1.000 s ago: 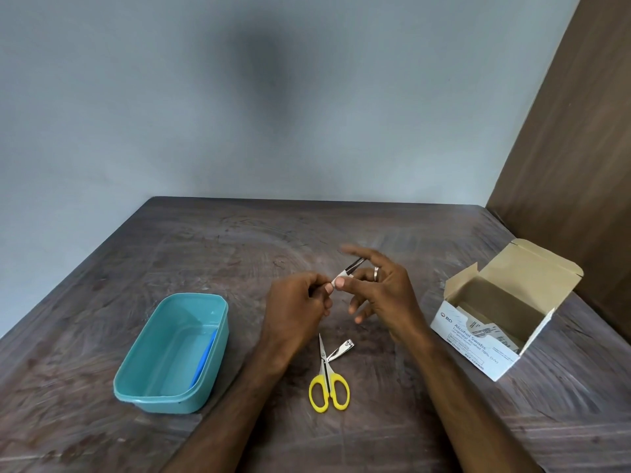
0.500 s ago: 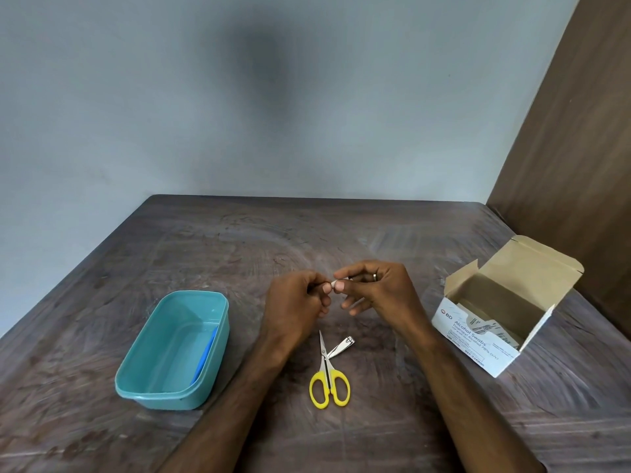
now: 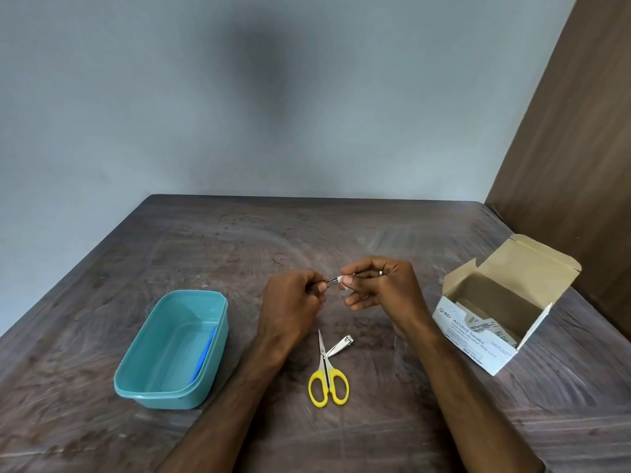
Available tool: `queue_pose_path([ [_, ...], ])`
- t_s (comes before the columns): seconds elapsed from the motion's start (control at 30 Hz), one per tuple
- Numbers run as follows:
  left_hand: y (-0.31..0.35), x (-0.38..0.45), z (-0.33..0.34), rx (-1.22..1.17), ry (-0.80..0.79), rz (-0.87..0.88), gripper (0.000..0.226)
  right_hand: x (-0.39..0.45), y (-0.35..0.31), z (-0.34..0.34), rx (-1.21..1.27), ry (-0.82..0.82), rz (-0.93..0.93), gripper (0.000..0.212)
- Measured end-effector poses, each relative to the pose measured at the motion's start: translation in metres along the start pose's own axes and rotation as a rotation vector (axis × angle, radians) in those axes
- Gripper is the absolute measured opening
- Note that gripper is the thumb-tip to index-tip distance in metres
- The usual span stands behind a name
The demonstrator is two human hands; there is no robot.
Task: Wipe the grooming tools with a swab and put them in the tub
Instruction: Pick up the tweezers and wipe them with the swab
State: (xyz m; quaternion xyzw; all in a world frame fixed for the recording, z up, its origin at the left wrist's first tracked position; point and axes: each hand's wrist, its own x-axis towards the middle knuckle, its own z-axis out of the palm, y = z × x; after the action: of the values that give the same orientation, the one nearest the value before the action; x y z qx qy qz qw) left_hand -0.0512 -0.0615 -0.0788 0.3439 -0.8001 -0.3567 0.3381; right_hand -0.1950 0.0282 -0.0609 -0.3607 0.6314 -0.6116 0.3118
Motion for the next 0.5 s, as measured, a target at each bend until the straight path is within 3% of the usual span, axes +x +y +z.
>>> queue_pose_path([
  [0.5,0.0047,-0.0010,-0.0065,-0.006,-0.010,-0.033,0.021,-0.0009,-0.0016,-0.0039,0.117,0.115,-0.021,0.012],
])
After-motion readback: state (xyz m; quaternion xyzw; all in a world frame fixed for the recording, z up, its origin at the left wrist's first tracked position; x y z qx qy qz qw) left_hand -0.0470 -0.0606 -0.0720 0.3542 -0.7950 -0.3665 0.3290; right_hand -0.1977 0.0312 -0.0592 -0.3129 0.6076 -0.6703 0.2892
